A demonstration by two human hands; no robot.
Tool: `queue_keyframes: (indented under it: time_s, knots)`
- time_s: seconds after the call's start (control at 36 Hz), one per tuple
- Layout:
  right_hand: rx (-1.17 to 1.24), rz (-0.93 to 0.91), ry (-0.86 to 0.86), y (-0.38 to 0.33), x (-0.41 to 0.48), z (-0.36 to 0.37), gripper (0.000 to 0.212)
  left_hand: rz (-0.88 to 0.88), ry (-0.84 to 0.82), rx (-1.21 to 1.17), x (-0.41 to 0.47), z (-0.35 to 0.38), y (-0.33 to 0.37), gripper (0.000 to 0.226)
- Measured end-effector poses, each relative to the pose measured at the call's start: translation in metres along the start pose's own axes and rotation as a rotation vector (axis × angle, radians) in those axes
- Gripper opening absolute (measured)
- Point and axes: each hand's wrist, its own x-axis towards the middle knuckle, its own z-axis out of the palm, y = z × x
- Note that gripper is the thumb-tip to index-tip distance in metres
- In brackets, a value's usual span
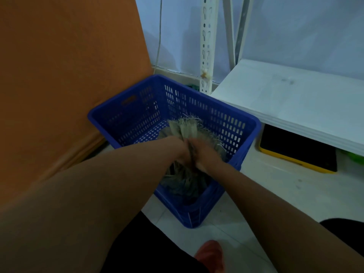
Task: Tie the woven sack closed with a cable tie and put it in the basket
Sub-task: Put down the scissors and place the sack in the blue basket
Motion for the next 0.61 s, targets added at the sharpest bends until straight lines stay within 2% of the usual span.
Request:
queue_keyframes:
  time_s: [0.11,0.25,0.42,0.53,0.61]
  knots:
    - [-0.091,0.010,-0.221,-0.005,-0.001,-0.003,0.041,-0.002,-0.135,0.090,-0.006,0.005,0.015,0.094]
    - [-0.031,0.141,-0.293,0.000,0.005,0.000,0.042,0.021,-0.167,0.209,-0.010,0.012,0.014,0.076]
    - [-0.062,0.219,-0.380,0.009,0.011,0.008,0.052,0.028,-0.240,0.263,-0.015,0.022,0.007,0.077]
    - [-0.099,0.283,-0.385,0.009,0.011,0.006,0.058,0.044,-0.378,0.319,-0.015,0.024,0.009,0.063]
    - [-0.124,0.313,-0.385,0.007,0.012,0.003,0.063,0.043,-0.418,0.370,-0.018,0.024,0.011,0.058]
